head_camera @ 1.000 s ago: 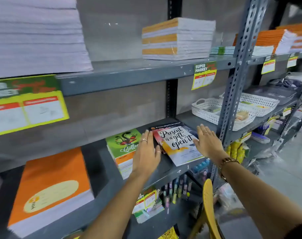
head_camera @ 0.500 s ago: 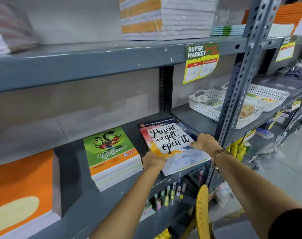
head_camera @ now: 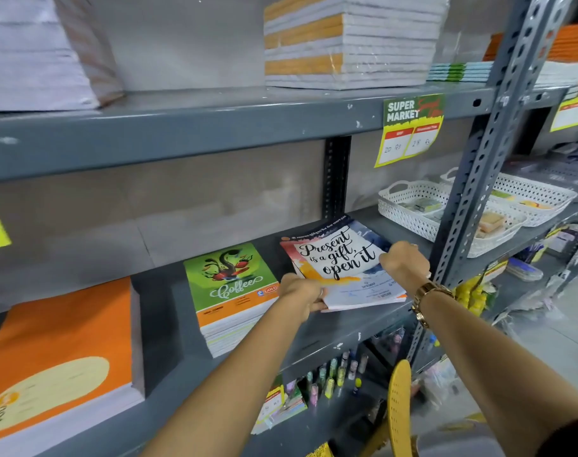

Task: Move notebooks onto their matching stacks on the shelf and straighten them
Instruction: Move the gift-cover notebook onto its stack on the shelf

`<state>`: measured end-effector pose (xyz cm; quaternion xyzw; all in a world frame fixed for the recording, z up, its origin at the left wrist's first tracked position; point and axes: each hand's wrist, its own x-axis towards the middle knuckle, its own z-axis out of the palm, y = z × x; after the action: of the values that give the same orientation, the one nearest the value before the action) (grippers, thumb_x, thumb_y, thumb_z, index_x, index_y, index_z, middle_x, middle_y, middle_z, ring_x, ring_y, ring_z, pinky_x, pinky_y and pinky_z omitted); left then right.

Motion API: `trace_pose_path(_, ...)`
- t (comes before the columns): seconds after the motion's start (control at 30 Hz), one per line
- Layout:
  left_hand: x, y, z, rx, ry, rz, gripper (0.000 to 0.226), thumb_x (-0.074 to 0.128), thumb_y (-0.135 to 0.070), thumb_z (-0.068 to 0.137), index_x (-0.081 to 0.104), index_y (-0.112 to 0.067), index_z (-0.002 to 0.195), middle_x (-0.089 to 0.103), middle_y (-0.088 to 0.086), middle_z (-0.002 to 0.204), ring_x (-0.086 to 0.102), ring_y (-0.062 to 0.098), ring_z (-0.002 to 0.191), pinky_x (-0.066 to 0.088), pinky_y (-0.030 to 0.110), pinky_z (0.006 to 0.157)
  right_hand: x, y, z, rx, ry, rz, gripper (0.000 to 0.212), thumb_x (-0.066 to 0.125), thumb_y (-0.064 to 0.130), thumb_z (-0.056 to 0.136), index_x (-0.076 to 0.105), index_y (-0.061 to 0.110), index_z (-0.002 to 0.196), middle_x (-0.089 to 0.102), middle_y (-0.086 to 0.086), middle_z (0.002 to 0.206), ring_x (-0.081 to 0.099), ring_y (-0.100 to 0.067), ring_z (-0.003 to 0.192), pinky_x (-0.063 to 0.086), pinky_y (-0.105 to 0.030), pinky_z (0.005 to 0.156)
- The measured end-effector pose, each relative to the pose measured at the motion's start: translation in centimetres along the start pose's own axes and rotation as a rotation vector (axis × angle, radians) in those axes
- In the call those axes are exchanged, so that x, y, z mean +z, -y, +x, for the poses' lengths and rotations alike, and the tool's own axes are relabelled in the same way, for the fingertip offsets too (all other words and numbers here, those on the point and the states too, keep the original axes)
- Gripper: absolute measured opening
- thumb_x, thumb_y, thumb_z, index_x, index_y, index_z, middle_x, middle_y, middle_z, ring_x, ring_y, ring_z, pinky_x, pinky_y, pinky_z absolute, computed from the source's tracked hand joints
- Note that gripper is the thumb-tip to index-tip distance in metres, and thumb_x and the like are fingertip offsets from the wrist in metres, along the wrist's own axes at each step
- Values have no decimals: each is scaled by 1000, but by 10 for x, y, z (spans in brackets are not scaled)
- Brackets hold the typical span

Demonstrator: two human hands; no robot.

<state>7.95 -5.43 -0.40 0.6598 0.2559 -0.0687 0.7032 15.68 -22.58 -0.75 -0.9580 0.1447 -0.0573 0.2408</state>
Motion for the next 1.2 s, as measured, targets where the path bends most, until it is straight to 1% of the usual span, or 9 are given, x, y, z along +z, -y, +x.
trace_pose_path(0.17,-40,-12,-19,66,-45,-20,20,49,19,83,44,1,85,57,19,98,60,28,84,53,32,74,0,33,-27,4,-49,68,27,50,16,87,59,-2,105,64,-21,108,62,-38,96,41,-33,70)
trace_pose_path(0.37,-123,-8,-38,142,-253,53,25,59,13,79,49,-4,62,63,17,89,63,25,85,57,44,87,14,92,-83,-77,-39,197,27,53,16,85,58,-4,103,65,-25,109,61,-39,100,46,-36,78)
trace_pose_path(0.43,-156,-5,-48,157,-337,87,33,60,10,79,47,-7,53,60,13,71,59,21,71,58,36,69,23,117,-105,-111,-18,224,32,53,16,85,57,-5,110,62,-25,115,59,-40,106,47,-38,84)
trace_pose_path(0.53,-208,-1,-66,175,-478,128,39,59,6,80,44,-9,47,47,7,51,43,18,48,33,22,44,37,157,-141,-175,37,285,33,52,17,86,57,-3,111,62,-25,115,59,-40,106,47,-38,85)
trace_pose_path(0.7,-292,13,-95,214,-670,167,13,57,-1,83,67,0,74,67,22,94,65,35,99,47,34,70,69,218,-199,-278,162,355,32,49,15,91,57,-8,112,63,-29,115,61,-41,104,43,-36,71)
trace_pose_path(0.93,-404,32,-138,185,-910,208,27,51,-4,88,63,7,110,64,26,116,59,38,110,48,40,92,112,290,-287,-380,333,394,22,48,13,92,61,-4,98,64,-28,113,59,-36,90,40,-34,68)
trace_pose_path(1.0,-433,39,-151,189,-974,156,20,49,-2,88,67,4,96,66,22,94,59,34,96,46,35,82,123,310,-313,-423,397,394,16,49,13,92,59,1,94,61,-25,101,58,-35,90,43,-36,72)
trace_pose_path(1.07,-462,47,-161,167,-1027,123,29,48,1,87,58,-8,62,52,10,63,50,26,80,38,29,70,135,329,-338,-458,470,416,11,50,12,91,51,7,81,52,-16,89,50,-26,81,37,-31,67)
trace_pose_path(1.2,-511,57,-181,120,-1112,138,42,47,3,86,36,-15,49,36,2,54,43,27,64,36,31,67,156,361,-380,-498,594,465,19,56,11,88,47,10,71,51,-10,85,48,-22,81,36,-28,66)
